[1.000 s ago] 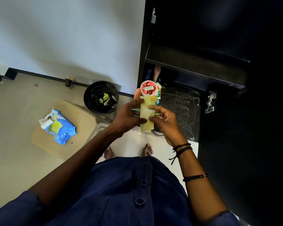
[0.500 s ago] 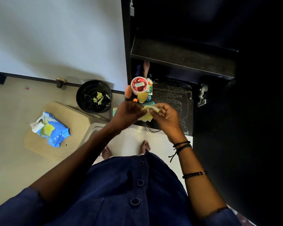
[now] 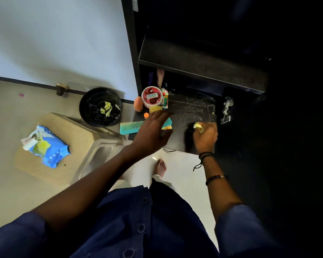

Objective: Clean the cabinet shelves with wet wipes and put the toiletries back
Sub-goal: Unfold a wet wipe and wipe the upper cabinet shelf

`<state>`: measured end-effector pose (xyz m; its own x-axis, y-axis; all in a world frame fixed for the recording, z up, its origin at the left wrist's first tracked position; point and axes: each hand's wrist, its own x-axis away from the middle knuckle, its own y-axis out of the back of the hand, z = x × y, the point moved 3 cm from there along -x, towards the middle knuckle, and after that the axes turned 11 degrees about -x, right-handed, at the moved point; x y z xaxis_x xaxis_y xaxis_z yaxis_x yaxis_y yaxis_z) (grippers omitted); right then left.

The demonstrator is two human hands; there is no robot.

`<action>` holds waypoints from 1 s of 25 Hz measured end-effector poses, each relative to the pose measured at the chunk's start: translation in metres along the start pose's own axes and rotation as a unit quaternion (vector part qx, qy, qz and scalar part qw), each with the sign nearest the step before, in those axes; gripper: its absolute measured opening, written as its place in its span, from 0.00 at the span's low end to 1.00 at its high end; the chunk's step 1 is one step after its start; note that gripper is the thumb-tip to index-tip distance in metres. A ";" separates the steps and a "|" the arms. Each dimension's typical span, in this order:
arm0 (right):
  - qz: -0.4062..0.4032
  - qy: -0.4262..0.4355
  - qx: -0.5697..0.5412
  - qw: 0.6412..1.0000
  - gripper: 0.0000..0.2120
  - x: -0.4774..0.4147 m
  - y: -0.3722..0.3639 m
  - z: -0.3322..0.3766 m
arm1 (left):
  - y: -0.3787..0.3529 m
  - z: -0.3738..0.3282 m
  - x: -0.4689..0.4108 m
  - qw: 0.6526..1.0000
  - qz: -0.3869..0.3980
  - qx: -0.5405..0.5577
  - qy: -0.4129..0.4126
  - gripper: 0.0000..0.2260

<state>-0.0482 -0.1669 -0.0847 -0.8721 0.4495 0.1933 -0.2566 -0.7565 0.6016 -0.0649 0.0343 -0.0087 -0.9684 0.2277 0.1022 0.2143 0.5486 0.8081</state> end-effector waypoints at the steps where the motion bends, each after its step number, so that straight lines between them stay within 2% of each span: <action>1: 0.006 0.028 0.049 0.998 0.09 -0.009 -0.002 -0.003 | 0.000 -0.002 -0.004 0.999 -0.010 -0.038 -0.027 0.26; 6: 0.163 0.116 0.225 0.954 0.15 -0.012 -0.041 -0.030 | 0.004 -0.009 -0.025 0.978 -0.027 -0.180 -0.101 0.35; 9: 0.264 0.175 0.302 0.899 0.22 0.020 -0.061 -0.062 | 0.014 -0.017 -0.038 0.952 -0.076 -0.257 -0.149 0.37; 12: 0.335 0.143 0.315 0.876 0.26 0.027 -0.057 -0.076 | 0.026 -0.024 -0.057 0.933 -0.119 -0.300 -0.159 0.34; 16: 0.332 0.103 0.293 0.891 0.30 -0.044 -0.054 -0.048 | 0.031 -0.018 -0.077 0.940 -0.099 -0.312 -0.092 0.41; 18: 0.312 0.108 0.277 0.902 0.30 -0.097 -0.058 -0.024 | 0.029 -0.017 -0.078 0.942 -0.078 -0.315 -0.091 0.45; 20: 0.315 0.077 0.262 0.909 0.33 -0.138 -0.063 -0.004 | 0.030 -0.017 -0.077 0.940 -0.067 -0.320 -0.091 0.46; 22: 0.339 0.045 0.276 0.898 0.35 -0.148 -0.069 0.006 | 0.031 -0.016 -0.077 0.940 -0.057 -0.324 -0.086 0.47; 25: 0.306 0.090 0.239 0.917 0.35 -0.110 -0.075 -0.012 | 0.029 -0.014 -0.078 0.944 -0.059 -0.311 -0.088 0.48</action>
<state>0.0625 -0.1651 -0.1604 -0.8581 -0.1076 0.5021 0.4777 -0.5262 0.7035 0.0147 0.0209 0.0152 -0.9327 0.3549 -0.0642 -0.0639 0.0125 0.9979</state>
